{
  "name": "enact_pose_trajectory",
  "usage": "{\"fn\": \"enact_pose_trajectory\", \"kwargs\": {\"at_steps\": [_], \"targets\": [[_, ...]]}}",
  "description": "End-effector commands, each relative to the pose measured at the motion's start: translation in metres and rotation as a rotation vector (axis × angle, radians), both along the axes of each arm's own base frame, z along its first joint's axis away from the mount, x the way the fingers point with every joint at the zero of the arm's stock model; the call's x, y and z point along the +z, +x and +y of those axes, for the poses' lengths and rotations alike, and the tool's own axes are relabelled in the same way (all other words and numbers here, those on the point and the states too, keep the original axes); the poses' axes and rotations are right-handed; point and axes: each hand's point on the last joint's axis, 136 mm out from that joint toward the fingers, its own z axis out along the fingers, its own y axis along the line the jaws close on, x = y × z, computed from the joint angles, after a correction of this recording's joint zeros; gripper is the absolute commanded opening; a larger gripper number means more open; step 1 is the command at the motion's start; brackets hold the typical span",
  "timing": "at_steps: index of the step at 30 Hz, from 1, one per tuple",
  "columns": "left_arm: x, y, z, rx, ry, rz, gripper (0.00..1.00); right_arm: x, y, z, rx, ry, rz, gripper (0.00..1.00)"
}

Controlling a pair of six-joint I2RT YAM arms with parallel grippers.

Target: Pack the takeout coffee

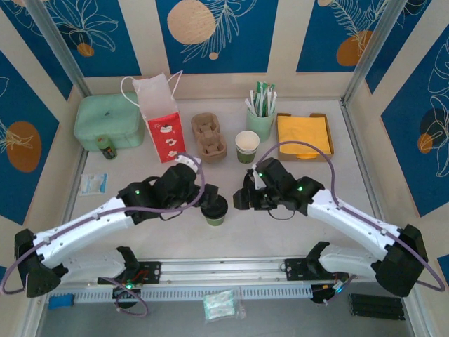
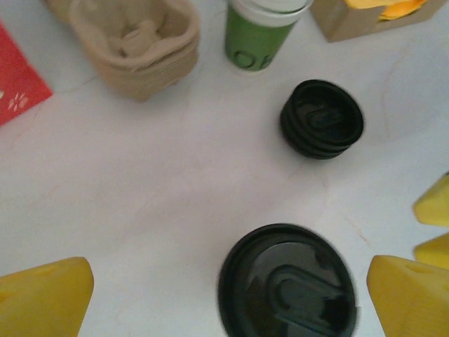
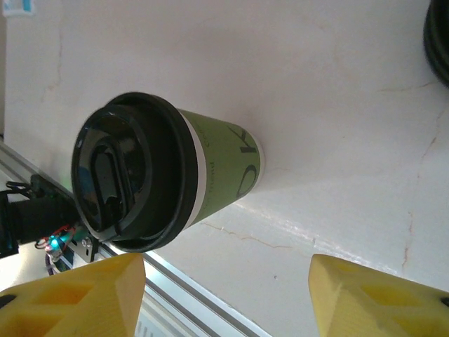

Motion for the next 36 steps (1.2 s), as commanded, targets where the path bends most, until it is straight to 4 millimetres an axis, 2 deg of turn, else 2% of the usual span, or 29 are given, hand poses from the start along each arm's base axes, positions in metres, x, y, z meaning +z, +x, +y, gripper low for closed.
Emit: {"fn": "enact_pose_trajectory", "kwargs": {"at_steps": [1, 6, 14, 24, 36], "targets": [[-0.020, -0.009, 0.008, 0.002, -0.048, 0.090, 0.99, -0.001, -0.007, 0.009, 0.054, -0.027, 0.023, 0.63], [-0.036, -0.010, 0.015, 0.015, -0.070, 0.130, 0.99, -0.007, -0.007, 0.019, 0.076, -0.053, 0.036, 0.61], [-0.051, -0.010, 0.015, 0.012, -0.072, 0.158, 0.99, -0.014, -0.007, 0.029, 0.096, -0.072, 0.052, 0.60], [-0.076, -0.015, 0.013, 0.001, -0.064, 0.214, 0.99, -0.031, -0.006, 0.031, 0.091, -0.099, 0.078, 0.58], [-0.111, -0.026, 0.021, 0.041, -0.063, 0.280, 0.99, -0.049, -0.008, 0.030, 0.080, -0.121, 0.107, 0.57]]}}
